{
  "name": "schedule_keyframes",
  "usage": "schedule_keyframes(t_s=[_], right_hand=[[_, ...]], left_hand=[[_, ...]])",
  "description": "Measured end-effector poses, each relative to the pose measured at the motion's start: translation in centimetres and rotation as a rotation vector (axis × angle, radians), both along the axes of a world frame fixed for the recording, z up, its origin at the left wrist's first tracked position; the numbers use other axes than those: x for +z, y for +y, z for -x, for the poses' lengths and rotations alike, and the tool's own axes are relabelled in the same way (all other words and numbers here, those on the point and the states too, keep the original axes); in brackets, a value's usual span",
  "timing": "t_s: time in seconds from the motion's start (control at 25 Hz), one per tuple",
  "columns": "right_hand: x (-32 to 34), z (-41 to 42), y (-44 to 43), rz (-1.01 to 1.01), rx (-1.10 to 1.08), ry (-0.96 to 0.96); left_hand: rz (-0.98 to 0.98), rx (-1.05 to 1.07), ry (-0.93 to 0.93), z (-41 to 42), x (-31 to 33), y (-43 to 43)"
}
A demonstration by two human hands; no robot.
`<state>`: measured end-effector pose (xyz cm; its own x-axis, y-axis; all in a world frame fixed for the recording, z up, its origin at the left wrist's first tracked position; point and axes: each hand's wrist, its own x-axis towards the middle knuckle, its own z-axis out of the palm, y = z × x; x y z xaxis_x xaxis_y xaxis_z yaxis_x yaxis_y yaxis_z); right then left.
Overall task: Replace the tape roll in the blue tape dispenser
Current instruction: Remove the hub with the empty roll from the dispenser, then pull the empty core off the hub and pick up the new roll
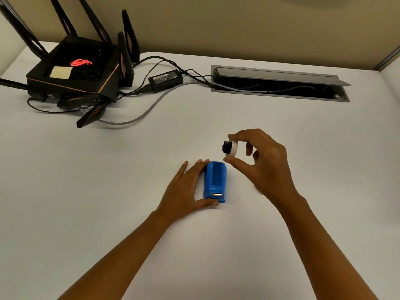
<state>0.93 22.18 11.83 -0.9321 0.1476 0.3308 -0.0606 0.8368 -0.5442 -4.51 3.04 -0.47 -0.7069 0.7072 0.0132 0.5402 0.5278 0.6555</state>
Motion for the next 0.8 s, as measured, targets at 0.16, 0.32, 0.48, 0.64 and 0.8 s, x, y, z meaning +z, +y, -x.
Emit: schedule_keyframes(t_s=[0.16, 0.32, 0.48, 0.64, 0.8], right_hand=[[0.3, -1.3, -0.9, 0.073, 0.020, -0.004], [0.2, -2.3, -2.1, 0.262, 0.032, -0.040], [-0.2, -3.0, -3.6, 0.366, 0.048, -0.053], [-0.4, -3.3, -4.1, 0.470, 0.015, -0.075], [-0.3, -3.8, -4.4, 0.584, -0.007, -0.083]], left_hand=[[-0.153, 0.074, -0.395, -0.7, 3.0, -0.1], [-0.585, 0.472, -0.542, -2.2, 7.6, 0.7], [-0.675, 0.488, -0.657, -3.2, 10.6, 1.0], [-0.621, 0.530, -0.657, -3.7, 11.1, 1.0], [-0.579, 0.539, -0.613, -4.1, 11.9, 0.9]])
